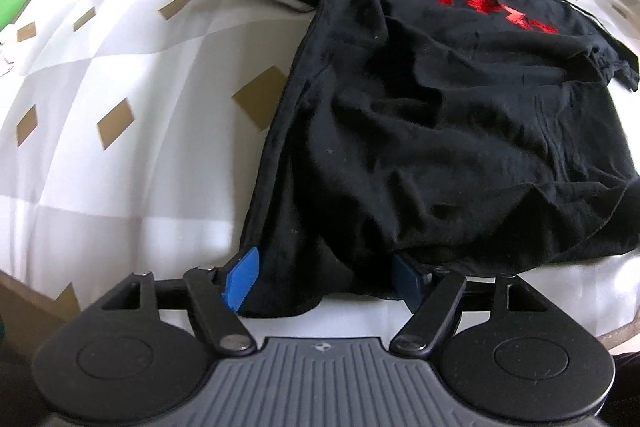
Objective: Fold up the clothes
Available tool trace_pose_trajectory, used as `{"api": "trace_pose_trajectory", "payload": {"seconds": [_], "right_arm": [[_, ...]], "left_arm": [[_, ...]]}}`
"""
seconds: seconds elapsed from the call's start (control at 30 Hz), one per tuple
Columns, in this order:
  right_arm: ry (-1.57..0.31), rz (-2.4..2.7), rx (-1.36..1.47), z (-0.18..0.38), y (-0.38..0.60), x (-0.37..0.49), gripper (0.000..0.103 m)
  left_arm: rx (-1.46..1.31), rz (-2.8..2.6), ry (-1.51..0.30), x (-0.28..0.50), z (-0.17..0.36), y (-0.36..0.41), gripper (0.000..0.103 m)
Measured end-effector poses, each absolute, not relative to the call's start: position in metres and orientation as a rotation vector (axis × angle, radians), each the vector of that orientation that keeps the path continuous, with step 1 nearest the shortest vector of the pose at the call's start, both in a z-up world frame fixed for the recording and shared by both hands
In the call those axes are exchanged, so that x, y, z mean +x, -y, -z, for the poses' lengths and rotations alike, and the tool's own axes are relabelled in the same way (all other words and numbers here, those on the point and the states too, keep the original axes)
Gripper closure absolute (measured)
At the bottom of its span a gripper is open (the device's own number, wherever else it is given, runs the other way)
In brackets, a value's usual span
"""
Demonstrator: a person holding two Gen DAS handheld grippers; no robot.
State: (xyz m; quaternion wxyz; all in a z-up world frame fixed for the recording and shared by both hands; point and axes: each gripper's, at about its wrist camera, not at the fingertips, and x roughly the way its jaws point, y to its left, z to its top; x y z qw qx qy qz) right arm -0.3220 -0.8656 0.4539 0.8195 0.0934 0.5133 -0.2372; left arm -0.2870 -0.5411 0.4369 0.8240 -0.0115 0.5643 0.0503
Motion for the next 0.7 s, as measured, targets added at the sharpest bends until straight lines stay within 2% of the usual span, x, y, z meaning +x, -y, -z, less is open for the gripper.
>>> {"api": "trace_pose_trajectory", "payload": {"seconds": [0.27, 0.43, 0.7], "right_arm": [[-0.978, 0.456, 0.343, -0.472, 0.876, -0.336, 0.045], [-0.998, 0.303, 0.304, -0.469, 0.857, -0.324, 0.045], [-1.036, 0.244, 0.209, -0.452, 0.837, -0.312, 0.043]], "left_arm": [[-0.036, -0.146, -1.212, -0.292, -0.441, 0.536, 0.029], [-0.074, -0.144, -1.197, -0.296, -0.446, 0.537, 0.030], [-0.151, -0.116, -1.065, -0.296, -0.466, 0.545, 0.030]]}}
